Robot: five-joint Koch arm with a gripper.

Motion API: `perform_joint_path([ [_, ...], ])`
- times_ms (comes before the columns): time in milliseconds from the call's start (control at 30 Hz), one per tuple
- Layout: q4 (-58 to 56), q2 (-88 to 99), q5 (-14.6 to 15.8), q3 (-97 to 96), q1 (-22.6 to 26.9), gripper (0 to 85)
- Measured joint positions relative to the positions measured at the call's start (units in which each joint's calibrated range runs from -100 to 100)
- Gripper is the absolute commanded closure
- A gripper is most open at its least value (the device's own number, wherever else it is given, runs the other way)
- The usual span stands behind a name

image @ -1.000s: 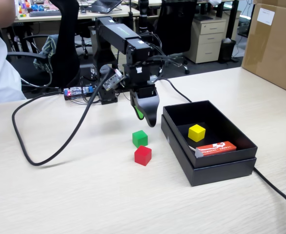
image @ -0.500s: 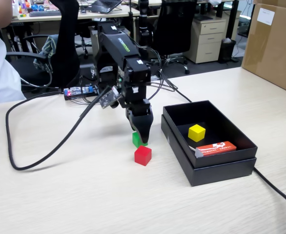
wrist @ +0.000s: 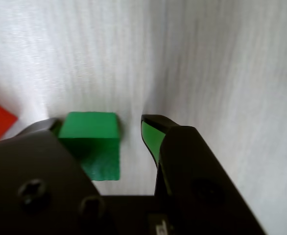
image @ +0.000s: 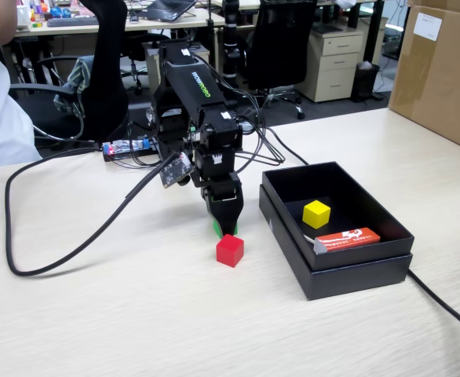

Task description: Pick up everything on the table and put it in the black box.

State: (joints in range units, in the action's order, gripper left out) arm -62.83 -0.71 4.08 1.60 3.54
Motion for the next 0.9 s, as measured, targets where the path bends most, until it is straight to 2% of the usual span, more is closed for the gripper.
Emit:
perform_joint_path([
  [133,0.7,0.0,0.9,1.4,-0.1,78.5],
  [267,0.7,0.4,1.6,1.4,-0.1,84.5],
  [500,0.5,12.9,1.9,2.9,1.0,84.6],
  [633,-0.4,24.5,2.2,15.1,5.4,84.6],
  [833,-0.5,19.4,2.7,27.2,11.4,84.6],
  [900,-0.5,8.3,3.4,30.1,12.9,84.5],
])
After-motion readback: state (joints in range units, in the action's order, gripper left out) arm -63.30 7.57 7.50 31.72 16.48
